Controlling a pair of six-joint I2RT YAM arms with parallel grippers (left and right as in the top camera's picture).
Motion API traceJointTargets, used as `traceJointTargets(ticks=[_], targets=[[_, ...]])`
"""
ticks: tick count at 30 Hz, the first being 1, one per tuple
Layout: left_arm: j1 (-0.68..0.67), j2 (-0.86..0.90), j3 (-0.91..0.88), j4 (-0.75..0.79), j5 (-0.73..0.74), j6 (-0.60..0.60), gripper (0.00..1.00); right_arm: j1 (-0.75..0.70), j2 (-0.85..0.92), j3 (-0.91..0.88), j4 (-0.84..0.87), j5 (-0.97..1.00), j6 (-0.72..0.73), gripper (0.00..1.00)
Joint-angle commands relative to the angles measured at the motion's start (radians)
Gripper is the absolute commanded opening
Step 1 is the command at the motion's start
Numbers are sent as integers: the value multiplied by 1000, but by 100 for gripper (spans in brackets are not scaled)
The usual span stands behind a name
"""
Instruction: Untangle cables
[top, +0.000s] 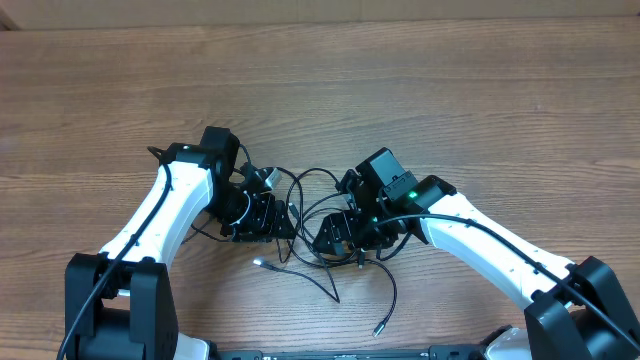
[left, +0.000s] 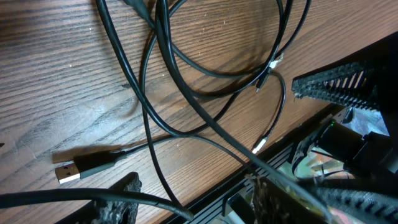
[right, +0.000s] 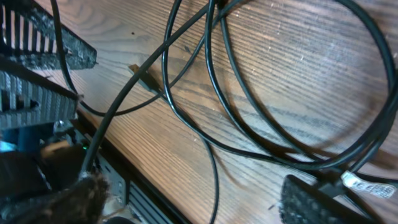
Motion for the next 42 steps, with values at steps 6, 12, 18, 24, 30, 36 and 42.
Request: traceJointTargets(ticks=[6, 12, 18, 24, 30, 36, 42], targets=[[-3, 0, -21, 11, -10, 8, 36, -24, -17, -8, 94, -150, 44, 96], [-3, 0, -56, 53, -9, -13, 33, -6, -17, -8, 163, -250, 45, 76], [-3, 0, -88, 105, -9, -37, 20, 40, -17, -8, 123, -150, 46, 54], [-3, 0, -88, 138, -34, -38, 12, 58, -17, -8, 68, 28, 46, 35], [-3, 0, -88, 150, -35, -37, 4, 58, -17, -9, 57, 217, 46, 14], [-3, 0, -88, 150, -34, -37, 4, 58, -17, -10, 55, 395, 46, 10], [7, -1, -74, 164, -25, -68, 4, 58, -17, -11, 59, 575, 111, 4]])
